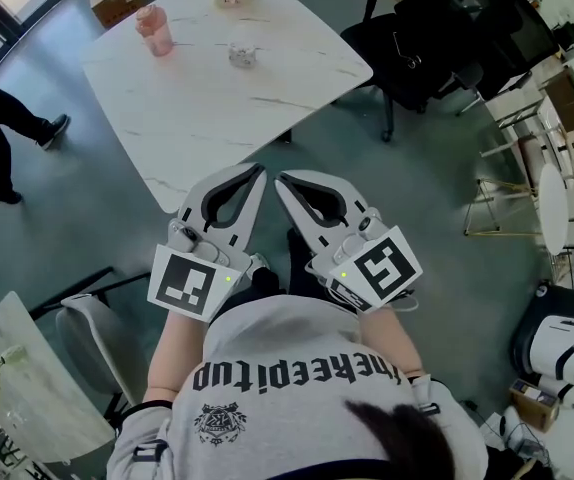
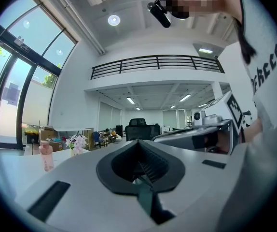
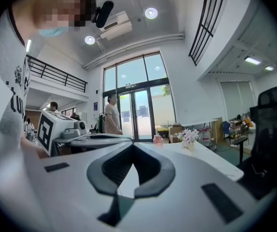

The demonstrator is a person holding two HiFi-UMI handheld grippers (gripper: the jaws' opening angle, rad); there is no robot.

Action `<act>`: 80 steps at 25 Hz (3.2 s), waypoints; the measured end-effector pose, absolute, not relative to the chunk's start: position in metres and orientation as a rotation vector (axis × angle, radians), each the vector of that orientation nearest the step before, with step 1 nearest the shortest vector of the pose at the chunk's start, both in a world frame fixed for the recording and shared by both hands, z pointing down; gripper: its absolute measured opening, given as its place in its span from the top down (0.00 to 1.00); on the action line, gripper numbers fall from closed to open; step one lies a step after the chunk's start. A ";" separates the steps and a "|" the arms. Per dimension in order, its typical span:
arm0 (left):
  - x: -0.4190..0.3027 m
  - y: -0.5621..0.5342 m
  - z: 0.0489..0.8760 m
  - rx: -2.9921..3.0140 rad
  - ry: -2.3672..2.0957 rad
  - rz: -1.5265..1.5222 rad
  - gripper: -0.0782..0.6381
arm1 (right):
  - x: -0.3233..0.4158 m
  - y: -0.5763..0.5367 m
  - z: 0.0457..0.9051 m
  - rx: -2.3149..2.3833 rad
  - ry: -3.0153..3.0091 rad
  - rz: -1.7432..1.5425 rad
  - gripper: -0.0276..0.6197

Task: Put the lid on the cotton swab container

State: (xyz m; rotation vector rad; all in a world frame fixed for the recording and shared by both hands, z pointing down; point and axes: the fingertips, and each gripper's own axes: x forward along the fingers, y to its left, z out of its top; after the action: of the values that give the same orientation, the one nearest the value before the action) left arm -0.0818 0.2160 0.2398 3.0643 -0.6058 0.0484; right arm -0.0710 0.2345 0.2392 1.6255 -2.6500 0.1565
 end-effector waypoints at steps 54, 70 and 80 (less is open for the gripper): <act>0.086 0.063 0.248 2.900 -1.076 0.034 0.87 | 0.105 0.070 0.242 1.189 -2.892 0.186 0.94; 0.060 0.048 0.256 2.843 -1.168 0.081 0.87 | 0.085 0.054 0.248 1.111 -2.921 0.227 0.94; 0.042 0.024 0.256 2.879 -1.094 0.106 0.87 | 0.065 0.029 0.249 1.184 -2.894 0.246 0.94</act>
State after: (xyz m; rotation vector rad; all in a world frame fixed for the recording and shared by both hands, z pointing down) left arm 0.0418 0.0238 0.2557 2.8794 -1.0944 0.1060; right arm 0.0655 0.0294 0.2494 1.1838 -2.8941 0.2457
